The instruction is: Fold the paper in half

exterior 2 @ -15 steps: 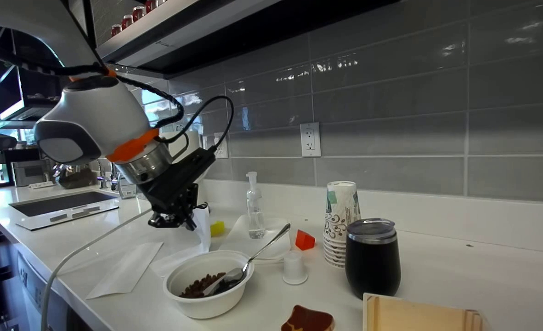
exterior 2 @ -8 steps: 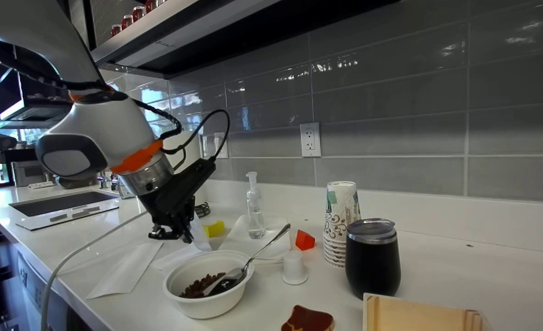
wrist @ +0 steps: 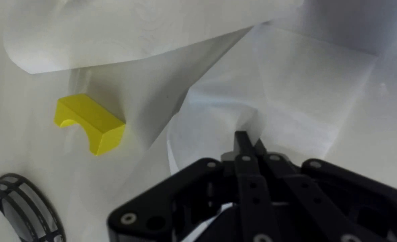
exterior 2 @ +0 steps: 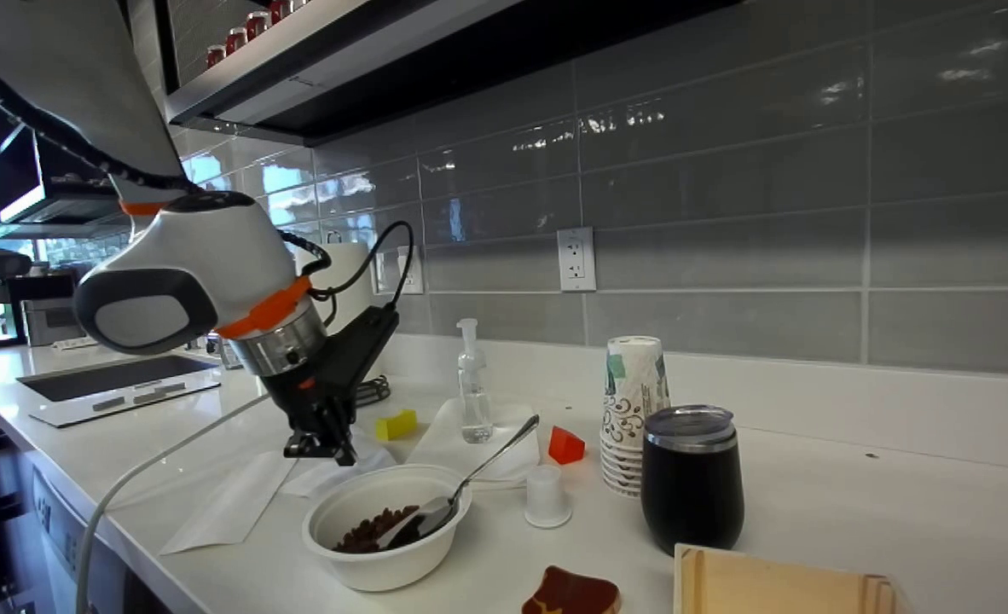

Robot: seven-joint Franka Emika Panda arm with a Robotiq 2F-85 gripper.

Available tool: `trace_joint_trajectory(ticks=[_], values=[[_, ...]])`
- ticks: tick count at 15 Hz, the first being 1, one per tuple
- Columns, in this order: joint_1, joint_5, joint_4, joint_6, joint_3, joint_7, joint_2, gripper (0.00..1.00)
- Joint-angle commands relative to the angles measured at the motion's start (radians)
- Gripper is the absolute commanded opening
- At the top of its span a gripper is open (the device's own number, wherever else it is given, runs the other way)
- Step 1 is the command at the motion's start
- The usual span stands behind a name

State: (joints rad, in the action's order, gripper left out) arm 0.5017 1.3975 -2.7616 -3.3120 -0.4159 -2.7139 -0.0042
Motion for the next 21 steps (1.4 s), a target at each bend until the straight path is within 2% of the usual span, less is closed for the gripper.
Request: trace_joint_trajectory(ticks=[1,5,9,10,11,13,21], values=[[-0.010,-0.096,0.000,-0.031,0.013,-0.029,0.050,0.00],[-0.006,-0.193,0.000,-0.088,0.043,-0.028,0.117,0.00],[0.003,-0.227,0.002,-0.096,0.081,-0.029,0.133,0.00],[0.004,-0.232,0.002,-0.092,0.089,-0.029,0.133,0.26],[0.005,-0.240,0.002,-0.088,0.097,-0.029,0.133,0.28],[0.010,-0.252,0.002,-0.091,0.115,-0.028,0.137,0.40],[0.043,-0.272,0.002,-0.094,0.182,-0.028,0.137,0.99]])
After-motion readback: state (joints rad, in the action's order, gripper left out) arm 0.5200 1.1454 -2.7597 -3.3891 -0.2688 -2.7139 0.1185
